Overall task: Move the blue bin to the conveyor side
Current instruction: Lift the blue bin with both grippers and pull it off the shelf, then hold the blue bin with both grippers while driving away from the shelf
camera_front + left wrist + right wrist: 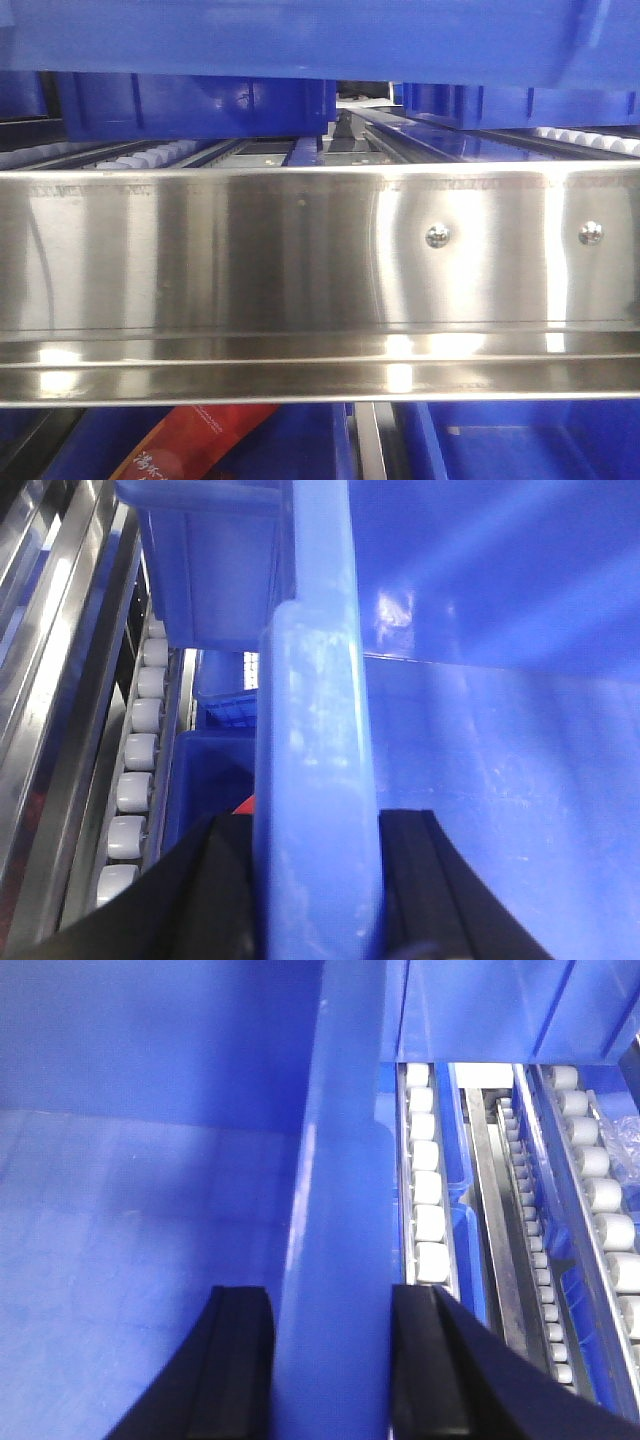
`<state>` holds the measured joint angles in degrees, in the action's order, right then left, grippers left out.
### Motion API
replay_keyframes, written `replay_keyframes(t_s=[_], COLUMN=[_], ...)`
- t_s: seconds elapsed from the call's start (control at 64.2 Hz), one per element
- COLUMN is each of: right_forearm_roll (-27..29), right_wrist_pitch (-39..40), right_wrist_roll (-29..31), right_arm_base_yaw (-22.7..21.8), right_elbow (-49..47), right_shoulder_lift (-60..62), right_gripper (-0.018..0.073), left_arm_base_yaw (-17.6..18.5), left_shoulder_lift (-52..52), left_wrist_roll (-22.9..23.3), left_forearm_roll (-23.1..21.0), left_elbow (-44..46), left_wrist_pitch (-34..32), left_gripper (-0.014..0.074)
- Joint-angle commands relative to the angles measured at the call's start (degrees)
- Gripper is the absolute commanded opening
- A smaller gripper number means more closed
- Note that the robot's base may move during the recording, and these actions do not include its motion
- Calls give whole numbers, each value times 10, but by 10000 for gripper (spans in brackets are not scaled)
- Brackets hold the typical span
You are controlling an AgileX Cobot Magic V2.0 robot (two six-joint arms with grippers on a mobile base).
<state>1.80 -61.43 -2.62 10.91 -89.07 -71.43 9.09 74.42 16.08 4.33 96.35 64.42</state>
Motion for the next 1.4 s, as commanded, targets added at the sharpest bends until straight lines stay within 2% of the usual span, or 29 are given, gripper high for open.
replay_keyframes(t_s=[0.0, 0.093, 0.951, 1.387], right_forearm_roll=[-5, -5, -5, -5], right_wrist_pitch=[54, 54, 54, 54], right_wrist_roll=[10, 10, 10, 10], right_arm_base_yaw=[-4, -4, -4, -4], right_elbow=[-14, -14, -14, -14], right_shoulder_lift=[15, 15, 15, 14], right_gripper=[-89, -89, -89, -89], left_arm_base_yaw=[3, 3, 3, 3], left_shoulder_lift=[-15, -15, -15, -15], left_wrist_roll=[-3, -3, -3, -3], left_forearm_roll=[3, 3, 3, 3], left_elbow=[8, 8, 8, 8], left_wrist_pitch=[-20, 8, 8, 36], left_gripper=[-19, -19, -19, -19])
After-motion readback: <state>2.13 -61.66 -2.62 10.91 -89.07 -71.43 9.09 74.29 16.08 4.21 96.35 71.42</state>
